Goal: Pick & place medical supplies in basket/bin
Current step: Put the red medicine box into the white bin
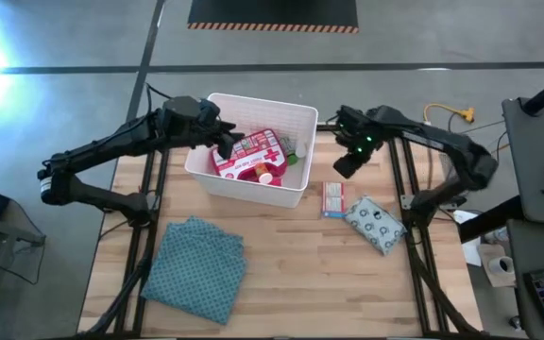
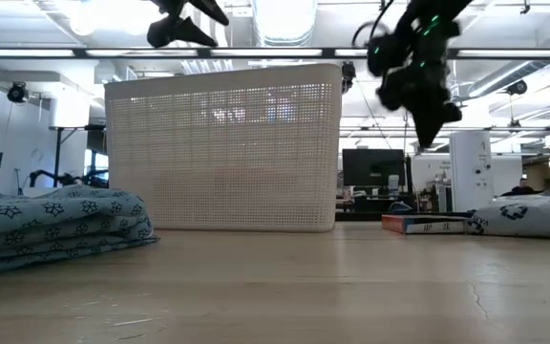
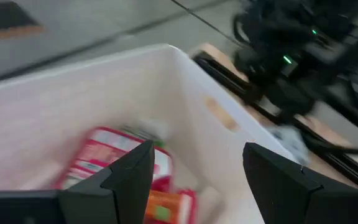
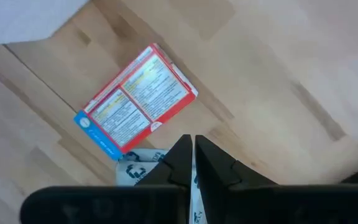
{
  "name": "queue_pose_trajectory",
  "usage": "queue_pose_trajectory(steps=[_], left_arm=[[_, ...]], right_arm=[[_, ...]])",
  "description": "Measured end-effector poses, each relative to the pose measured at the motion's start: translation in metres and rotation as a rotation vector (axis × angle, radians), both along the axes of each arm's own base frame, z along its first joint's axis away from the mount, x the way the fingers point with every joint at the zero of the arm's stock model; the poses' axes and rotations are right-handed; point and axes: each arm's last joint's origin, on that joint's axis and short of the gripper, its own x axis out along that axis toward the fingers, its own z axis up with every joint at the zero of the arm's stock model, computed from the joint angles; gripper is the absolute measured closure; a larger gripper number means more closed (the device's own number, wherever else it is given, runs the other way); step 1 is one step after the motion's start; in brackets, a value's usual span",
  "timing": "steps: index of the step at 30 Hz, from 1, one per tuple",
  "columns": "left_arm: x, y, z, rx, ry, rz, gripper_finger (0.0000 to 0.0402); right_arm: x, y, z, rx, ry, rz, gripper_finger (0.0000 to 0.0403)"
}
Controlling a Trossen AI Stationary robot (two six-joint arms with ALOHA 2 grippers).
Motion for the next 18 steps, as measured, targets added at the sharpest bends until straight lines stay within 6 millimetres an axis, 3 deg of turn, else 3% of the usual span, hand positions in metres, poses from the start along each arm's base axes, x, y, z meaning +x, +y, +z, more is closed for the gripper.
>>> queue_pose_trajectory(steps=[4, 12, 18], left_arm=[[0.004, -0.007, -0.002, -0.014, -0.004, -0.218, 0.0176], [0.01, -0.02, -0.011, 0.09, 0.012, -0.619, 0.0177], [0.017, -0.031, -0.028, 0.046, 0.002, -0.912, 0.0221]], right_arm=[[-0.006, 0.031, 0.004, -0.032, -0.04, 0.008, 0.039], [-0.002, 0.092, -0.027, -0.016, -0.056, 0.086, 0.039], [-0.001, 0.111, -0.037, -0.159, 0.023, 0.135, 0.039]])
